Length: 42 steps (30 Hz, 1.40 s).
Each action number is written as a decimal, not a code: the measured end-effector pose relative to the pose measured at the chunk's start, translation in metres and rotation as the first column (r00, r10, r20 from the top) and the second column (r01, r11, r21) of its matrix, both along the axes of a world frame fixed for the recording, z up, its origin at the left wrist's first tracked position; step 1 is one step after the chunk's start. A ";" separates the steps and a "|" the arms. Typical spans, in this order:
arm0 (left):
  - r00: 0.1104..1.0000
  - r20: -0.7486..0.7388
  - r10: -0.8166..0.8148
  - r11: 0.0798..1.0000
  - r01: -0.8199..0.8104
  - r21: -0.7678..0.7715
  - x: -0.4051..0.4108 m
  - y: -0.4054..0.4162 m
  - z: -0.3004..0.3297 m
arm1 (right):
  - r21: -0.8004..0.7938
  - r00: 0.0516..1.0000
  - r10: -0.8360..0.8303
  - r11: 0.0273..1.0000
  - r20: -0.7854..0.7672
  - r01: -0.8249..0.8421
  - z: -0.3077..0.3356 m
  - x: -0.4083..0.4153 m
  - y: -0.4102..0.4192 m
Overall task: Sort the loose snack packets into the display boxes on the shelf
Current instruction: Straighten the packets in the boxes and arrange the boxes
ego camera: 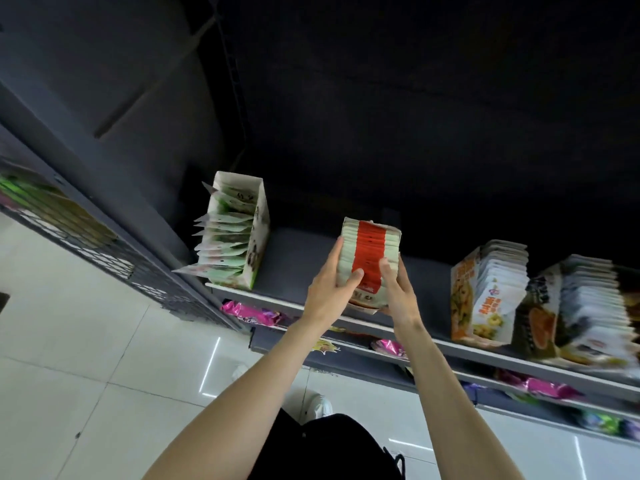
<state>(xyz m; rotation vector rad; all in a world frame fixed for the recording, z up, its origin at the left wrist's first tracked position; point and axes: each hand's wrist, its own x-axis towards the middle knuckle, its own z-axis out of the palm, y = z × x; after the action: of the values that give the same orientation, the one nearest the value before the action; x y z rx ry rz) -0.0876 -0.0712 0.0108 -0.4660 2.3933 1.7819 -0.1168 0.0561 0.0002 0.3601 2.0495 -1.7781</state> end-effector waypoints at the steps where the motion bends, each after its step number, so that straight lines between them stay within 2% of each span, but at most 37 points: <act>1: 1.000 0.000 -0.028 1.000 0.028 -0.002 -0.001 0.009 -0.001 | 0.003 1.000 -0.020 1.000 -0.008 0.020 0.000 0.000 0.012; 8: 0.980 -0.014 -0.200 0.980 0.200 -0.015 -0.007 0.068 0.006 | 0.048 0.988 -0.154 0.987 -0.030 0.156 0.005 0.000 0.077; 11: 0.972 0.008 -0.236 0.971 0.236 -0.045 -0.010 0.080 0.006 | 0.012 0.984 -0.180 0.983 -0.008 0.181 0.008 -0.004 0.092; 13: 0.962 0.055 -0.269 0.958 0.273 -0.089 -0.012 0.081 0.007 | 0.092 0.974 -0.216 0.971 -0.067 0.222 0.013 -0.003 0.096; 15: 0.956 0.075 -0.284 0.940 0.293 -0.177 -0.012 0.073 0.012 | 0.248 0.943 -0.232 0.924 -0.240 0.290 0.022 0.001 0.096; 17: 0.973 -0.053 -0.226 0.928 0.199 -0.316 -0.003 0.055 0.021 | 0.336 0.872 -0.175 0.874 -0.457 0.351 0.036 0.010 0.086; 18: 0.966 -0.198 -0.169 0.928 0.088 -0.362 0.006 0.043 0.027 | 0.345 0.825 -0.132 0.863 -0.550 0.369 0.042 0.015 0.077; 20: 0.863 -0.504 -0.021 0.904 -0.199 -0.379 0.030 0.008 0.036 | 0.335 0.732 -0.008 0.886 -0.681 0.321 0.056 0.026 0.046; 21: 0.795 -0.604 0.062 0.868 -0.341 -0.361 0.042 -0.012 0.036 | 0.346 0.694 0.080 0.904 -0.715 0.252 0.058 0.030 0.028; 22: 0.745 -0.650 0.146 0.819 -0.460 -0.343 0.055 -0.035 0.034 | 0.369 0.676 0.169 0.915 -0.717 0.163 0.058 0.032 0.009; 24: 0.711 -0.639 0.294 0.717 -0.607 -0.344 0.078 -0.078 0.028 | 0.415 0.701 0.319 0.909 -0.638 -0.036 0.049 0.030 -0.032; 26: 0.736 -0.552 0.392 0.675 -0.638 -0.372 0.094 -0.116 0.018 | 0.391 0.746 0.384 0.903 -0.544 -0.179 0.038 0.024 -0.072; 28: 0.799 -0.443 0.408 0.686 -0.588 -0.429 0.104 -0.141 0.008 | 0.295 0.821 0.362 0.923 -0.442 -0.248 0.028 0.013 -0.106; 31: 0.902 -0.287 0.323 0.673 -0.432 -0.600 0.105 -0.164 -0.007 | 0.201 0.897 0.342 0.934 -0.278 -0.294 0.019 -0.016 -0.147; 33: 0.936 -0.226 0.271 0.621 -0.349 -0.702 0.099 -0.174 -0.011 | 0.223 0.896 0.366 0.923 -0.250 -0.315 0.019 -0.035 -0.171; 37: 0.962 -0.237 0.132 0.439 -0.271 -0.857 0.080 -0.186 -0.009 | 0.204 0.906 0.400 0.907 -0.141 -0.368 0.012 -0.060 -0.212; 40: 0.974 -0.226 0.010 0.406 -0.210 -0.889 0.070 -0.195 -0.009 | 0.211 0.939 0.335 0.926 -0.073 -0.314 -0.002 -0.071 -0.228; 42: 0.975 -0.222 -0.031 0.393 -0.192 -0.899 0.065 -0.200 -0.009 | 0.342 0.905 0.406 0.874 -0.127 -0.344 -0.007 -0.072 -0.231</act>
<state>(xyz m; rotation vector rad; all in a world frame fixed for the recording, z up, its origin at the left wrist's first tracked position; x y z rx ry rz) -0.0222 -0.2710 0.0022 -0.4828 3.3853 0.2512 -0.1884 -0.1749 -0.0066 -0.1362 2.3483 -1.2987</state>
